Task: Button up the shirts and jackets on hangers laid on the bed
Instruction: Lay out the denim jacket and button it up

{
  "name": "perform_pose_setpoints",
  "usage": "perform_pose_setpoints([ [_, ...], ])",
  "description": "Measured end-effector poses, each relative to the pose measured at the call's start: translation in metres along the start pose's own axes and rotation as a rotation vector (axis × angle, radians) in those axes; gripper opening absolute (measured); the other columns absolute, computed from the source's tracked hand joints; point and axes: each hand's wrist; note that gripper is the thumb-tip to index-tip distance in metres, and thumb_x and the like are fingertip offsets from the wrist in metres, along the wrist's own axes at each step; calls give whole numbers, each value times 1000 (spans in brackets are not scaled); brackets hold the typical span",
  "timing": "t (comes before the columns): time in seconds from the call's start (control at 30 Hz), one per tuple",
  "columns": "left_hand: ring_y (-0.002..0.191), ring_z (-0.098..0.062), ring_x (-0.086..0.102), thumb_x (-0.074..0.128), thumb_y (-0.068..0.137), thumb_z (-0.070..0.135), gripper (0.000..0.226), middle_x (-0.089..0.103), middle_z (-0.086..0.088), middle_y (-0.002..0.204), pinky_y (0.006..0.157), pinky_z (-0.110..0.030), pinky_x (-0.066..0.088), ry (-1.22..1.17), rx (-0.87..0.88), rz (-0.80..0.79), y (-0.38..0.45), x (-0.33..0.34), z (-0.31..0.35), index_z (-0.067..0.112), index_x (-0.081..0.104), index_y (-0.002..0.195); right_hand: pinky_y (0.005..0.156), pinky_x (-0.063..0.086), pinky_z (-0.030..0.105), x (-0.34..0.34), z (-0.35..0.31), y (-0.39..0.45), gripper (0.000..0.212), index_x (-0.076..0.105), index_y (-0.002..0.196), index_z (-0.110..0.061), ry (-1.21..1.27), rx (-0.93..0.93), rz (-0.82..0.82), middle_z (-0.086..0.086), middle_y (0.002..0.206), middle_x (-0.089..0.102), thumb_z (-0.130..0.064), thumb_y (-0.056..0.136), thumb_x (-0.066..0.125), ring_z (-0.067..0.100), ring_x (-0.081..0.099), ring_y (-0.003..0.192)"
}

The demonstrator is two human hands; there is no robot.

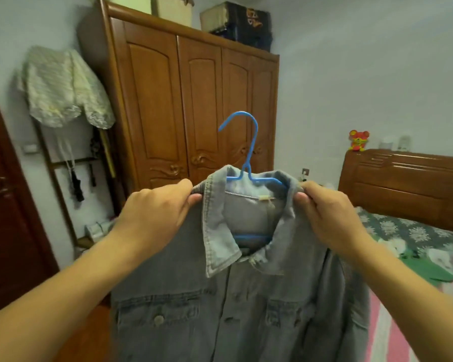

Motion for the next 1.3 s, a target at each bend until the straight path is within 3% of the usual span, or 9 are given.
perform_pose_setpoints([
  [0.17,64,-20,55,42,100,54,41,55,1,75,53,-43,47,-21,-183,-220,-60,-41,-42,19,57,84,48,43,37,78,5,-4,63,52,68,-25,270,37,-113,-8,60,55,-72,97,22,11,54,55],
  [0.27,87,-22,67,55,87,73,57,70,-5,92,81,-50,55,-465,-802,-738,-108,-89,-56,19,67,96,40,42,35,102,-7,4,61,53,67,-18,369,-143,-21,-7,55,51,-62,102,30,11,51,47],
  [0.33,108,-14,70,67,93,51,40,74,5,114,99,-42,54,-719,-1083,-955,-156,-113,-45,21,69,119,39,38,29,108,-19,16,57,52,66,-16,384,-276,22,-7,54,49,-54,105,34,12,47,43],
  [0.5,110,-19,71,70,88,40,33,75,7,114,94,-36,57,-752,-1369,-509,-237,-128,22,25,70,117,42,37,31,139,-52,53,48,49,68,-13,282,-492,99,-4,60,45,-41,106,39,23,47,47],
  [0.63,88,-19,71,51,76,88,78,76,2,89,88,-37,56,-416,-1312,-197,-254,-161,30,15,74,90,44,36,31,162,-72,75,45,46,71,-15,266,-608,103,-4,63,40,-39,107,34,27,48,47],
  [0.8,60,-15,59,44,99,62,51,61,5,67,58,-39,48,213,-801,-185,-249,-220,27,22,64,76,43,31,28,172,-93,68,49,38,71,-22,391,-642,26,-6,58,39,-50,108,21,25,44,42],
  [0.97,78,-25,63,22,102,65,59,59,2,84,58,-37,51,686,-823,-307,-282,-231,45,21,60,91,45,23,18,175,-133,52,48,39,71,-22,613,-529,-13,-7,57,40,-53,105,28,6,32,45],
  [1.1,101,-22,61,46,97,50,48,64,-2,114,76,-40,53,640,-767,-239,-248,-227,52,20,58,132,44,30,20,171,-169,46,54,47,70,-21,744,-486,-94,-7,57,47,-60,103,28,6,42,47],
  [1.3,54,-37,62,29,107,44,50,62,-9,68,40,-39,45,721,-608,-177,-254,-257,16,9,62,92,60,52,33,142,-226,66,47,70,81,-25,860,-519,-538,-1,72,68,-54,99,38,12,64,68],
])
Point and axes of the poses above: each hand's wrist, its own y-axis towards the middle knuckle, its own x-axis out of the palm, z = x × y
